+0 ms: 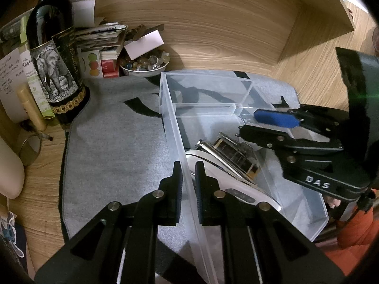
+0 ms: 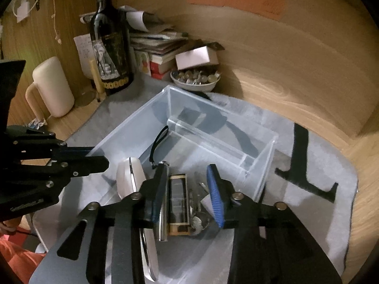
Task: Organize rigid objects
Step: 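Lower the lighter into the box and open the right gripper, then grasp the small black plug piece on the mat with the right gripper, then carry the black piece into the box and open the right gripper, then grasp the small bronze object on the mat with the right gripper, then lower the bronze object into the box and open the right gripper, then grasp the small black earbud on the mat with the right gripper, then lower the black earbud into the box and open the right gripper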
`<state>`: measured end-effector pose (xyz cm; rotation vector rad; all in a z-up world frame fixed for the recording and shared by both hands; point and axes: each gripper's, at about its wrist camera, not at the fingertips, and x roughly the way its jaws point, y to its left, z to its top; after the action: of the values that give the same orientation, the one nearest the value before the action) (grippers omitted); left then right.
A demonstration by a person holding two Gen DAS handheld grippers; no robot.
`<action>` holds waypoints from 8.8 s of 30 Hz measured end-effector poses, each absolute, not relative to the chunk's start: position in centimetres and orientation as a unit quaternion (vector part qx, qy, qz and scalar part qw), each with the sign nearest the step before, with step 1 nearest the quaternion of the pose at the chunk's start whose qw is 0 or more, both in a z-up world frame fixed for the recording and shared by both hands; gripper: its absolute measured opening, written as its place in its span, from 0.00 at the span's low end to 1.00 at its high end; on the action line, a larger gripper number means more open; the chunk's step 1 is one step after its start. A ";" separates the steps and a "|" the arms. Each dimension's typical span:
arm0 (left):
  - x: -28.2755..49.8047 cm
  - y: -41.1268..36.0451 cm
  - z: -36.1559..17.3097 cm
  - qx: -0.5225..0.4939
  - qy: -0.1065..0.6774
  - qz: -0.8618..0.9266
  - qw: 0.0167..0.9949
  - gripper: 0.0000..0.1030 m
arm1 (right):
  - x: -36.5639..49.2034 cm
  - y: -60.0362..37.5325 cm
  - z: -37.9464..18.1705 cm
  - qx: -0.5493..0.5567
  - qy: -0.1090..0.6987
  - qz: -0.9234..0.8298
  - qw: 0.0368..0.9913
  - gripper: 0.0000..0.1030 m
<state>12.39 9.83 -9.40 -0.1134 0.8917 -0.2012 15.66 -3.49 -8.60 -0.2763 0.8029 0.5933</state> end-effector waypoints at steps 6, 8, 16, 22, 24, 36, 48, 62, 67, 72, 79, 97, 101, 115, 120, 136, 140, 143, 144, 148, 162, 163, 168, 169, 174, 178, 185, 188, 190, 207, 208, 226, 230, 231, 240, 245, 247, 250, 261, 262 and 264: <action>12.4 9.8 -9.4 -0.056 0.430 -0.098 0.896 0.09 | 14.8 -5.8 -6.8 -0.119 0.356 0.251 0.893 0.48; 12.4 9.8 -9.4 -0.055 0.430 -0.098 0.896 0.09 | 14.6 -7.0 -6.2 -0.112 0.349 0.234 0.900 0.49; 12.4 9.8 -9.4 -0.055 0.430 -0.099 0.896 0.09 | 13.8 -12.3 -6.2 -0.087 0.363 0.159 0.914 0.55; 12.4 9.8 -9.4 -0.057 0.429 -0.099 0.896 0.09 | 13.5 -13.8 -9.3 -0.073 0.410 0.141 0.898 0.55; 12.4 9.8 -9.4 -0.057 0.429 -0.099 0.896 0.09 | 13.4 -14.0 -10.4 -0.059 0.427 0.146 0.890 0.55; 12.3 9.8 -9.5 -0.058 0.430 -0.099 0.896 0.09 | 13.3 -13.6 -14.9 -0.045 0.486 0.140 0.862 0.53; 12.3 9.8 -9.5 -0.057 0.430 -0.099 0.896 0.09 | 13.2 -13.6 -14.1 -0.050 0.472 0.148 0.868 0.23; 12.3 9.8 -9.5 -0.056 0.430 -0.100 0.895 0.09 | 13.8 -13.0 -9.6 -0.045 0.406 0.155 0.899 0.23; 12.3 9.8 -9.5 -0.055 0.430 -0.099 0.895 0.09 | 13.9 -11.8 -7.4 -0.050 0.373 0.173 0.910 0.23; 12.3 9.9 -9.5 -0.057 0.430 -0.099 0.895 0.09 | 14.0 -10.0 -5.9 -0.060 0.345 0.205 0.914 0.23; 12.4 10.0 -9.5 -0.057 0.430 -0.099 0.895 0.09 | 14.3 -6.7 -5.9 -0.080 0.338 0.253 0.903 0.23; 12.5 10.0 -9.4 -0.057 0.430 -0.099 0.895 0.09 | 15.9 -3.4 -9.7 -0.126 0.425 0.294 0.846 0.32; 12.5 10.1 -9.4 -0.057 0.430 -0.099 0.895 0.09 | 15.5 -4.3 -8.8 -0.117 0.407 0.284 0.860 0.44; 12.5 10.0 -9.5 -0.051 0.430 -0.107 0.895 0.09 | 13.4 -13.9 -6.5 -0.079 0.385 0.120 0.912 0.59; 12.5 10.0 -9.5 -0.052 0.430 -0.107 0.895 0.09 | 11.9 -17.3 -8.4 -0.073 0.423 0.060 0.901 0.59; 12.4 9.7 -9.4 -0.047 0.431 -0.102 0.895 0.09 | 9.9 -21.1 -14.4 0.016 0.489 0.037 0.871 0.58; 12.4 9.7 -9.4 -0.049 0.431 -0.102 0.895 0.09 | 10.2 -20.6 -14.7 -0.001 0.483 0.044 0.875 0.34; 12.4 9.8 -9.5 -0.051 0.430 -0.102 0.896 0.09 | 10.5 -20.7 -14.5 0.001 0.477 0.048 0.877 0.31; 12.4 9.9 -9.5 -0.052 0.430 -0.102 0.896 0.09 | 10.5 -20.6 -14.2 -0.001 0.472 0.049 0.880 0.31; 12.4 9.9 -9.5 -0.051 0.430 -0.102 0.896 0.09 | 11.1 -19.8 -13.1 -0.013 0.453 0.057 0.890 0.31; 12.3 10.0 -9.6 -0.051 0.431 -0.100 0.895 0.09 | 13.6 -15.1 -8.4 -0.034 0.374 0.131 0.917 0.31; 12.3 10.0 -9.6 -0.051 0.431 -0.100 0.895 0.09 | 13.7 -14.5 -8.0 -0.036 0.368 0.140 0.919 0.31; 12.3 10.0 -9.6 -0.052 0.431 -0.100 0.895 0.09 | 14.1 -12.1 -6.8 -0.042 0.348 0.176 0.920 0.31; 12.3 10.0 -9.6 -0.052 0.431 -0.100 0.895 0.09 | 14.2 -11.4 -6.6 -0.043 0.343 0.187 0.920 0.31; 12.3 9.9 -9.6 -0.052 0.431 -0.099 0.895 0.09 | 14.1 -8.9 -6.2 -0.059 0.334 0.223 0.914 0.31; 12.3 9.9 -9.6 -0.052 0.431 -0.099 0.896 0.09 | 14.2 -7.0 -6.4 -0.076 0.335 0.249 0.906 0.31; 12.3 9.9 -9.5 -0.052 0.431 -0.099 0.896 0.09 | 14.9 -4.8 -7.5 -0.107 0.354 0.270 0.889 0.31; 12.4 9.9 -9.5 -0.053 0.430 -0.099 0.896 0.09 | 15.3 -4.3 -8.1 -0.118 0.366 0.276 0.881 0.31; 12.4 9.9 -9.5 -0.051 0.431 -0.099 0.896 0.09 | 15.4 -4.0 -8.4 -0.124 0.372 0.278 0.877 0.31; 12.4 9.8 -9.5 -0.050 0.430 -0.100 0.896 0.09 | 12.9 -10.3 -5.9 -0.078 0.347 0.190 0.915 0.42; 12.4 9.8 -9.5 -0.050 0.430 -0.100 0.896 0.09 | 12.6 -11.3 -5.9 -0.074 0.348 0.172 0.918 0.43; 12.3 9.8 -9.5 -0.044 0.428 -0.102 0.897 0.09 | 7.3 -21.2 -12.4 -0.014 0.469 0.006 0.883 0.52; 12.3 9.8 -9.5 -0.043 0.428 -0.102 0.897 0.09 | 7.6 -21.1 -14.2 -0.004 0.488 0.013 0.873 0.51; 12.4 9.9 -9.5 -0.042 0.427 -0.103 0.897 0.09 | 7.8 -21.2 -14.4 0.002 0.491 0.013 0.871 0.51; 12.3 9.9 -9.5 -0.046 0.427 -0.102 0.897 0.09 | 8.2 -22.0 -13.4 0.030 0.468 0.025 0.883 0.23; 12.4 9.8 -9.5 -0.046 0.428 -0.101 0.897 0.09 | 9.2 -21.1 -11.9 0.020 0.446 0.042 0.894 0.23; 12.4 9.8 -9.6 -0.046 0.427 -0.101 0.897 0.09 | 9.8 -20.5 -11.1 0.017 0.431 0.050 0.901 0.23; 12.4 9.8 -9.6 -0.048 0.427 -0.101 0.897 0.09 | 11.0 -19.5 -10.1 0.017 0.411 0.069 0.909 0.23; 12.3 9.9 -9.6 -0.051 0.427 -0.099 0.897 0.09 | 14.3 -13.1 -6.2 -0.025 0.340 0.162 0.926 0.23; 12.4 9.9 -9.6 -0.052 0.427 -0.099 0.897 0.09 | 14.5 -12.4 -5.8 -0.032 0.333 0.172 0.926 0.23; 12.3 9.9 -9.6 -0.052 0.428 -0.098 0.897 0.09 | 14.6 -11.3 -5.2 -0.042 0.324 0.188 0.926 0.23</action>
<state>12.33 9.92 -9.65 -0.1080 0.8858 -0.2034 14.64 -11.33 -5.22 -0.0866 0.6636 0.3860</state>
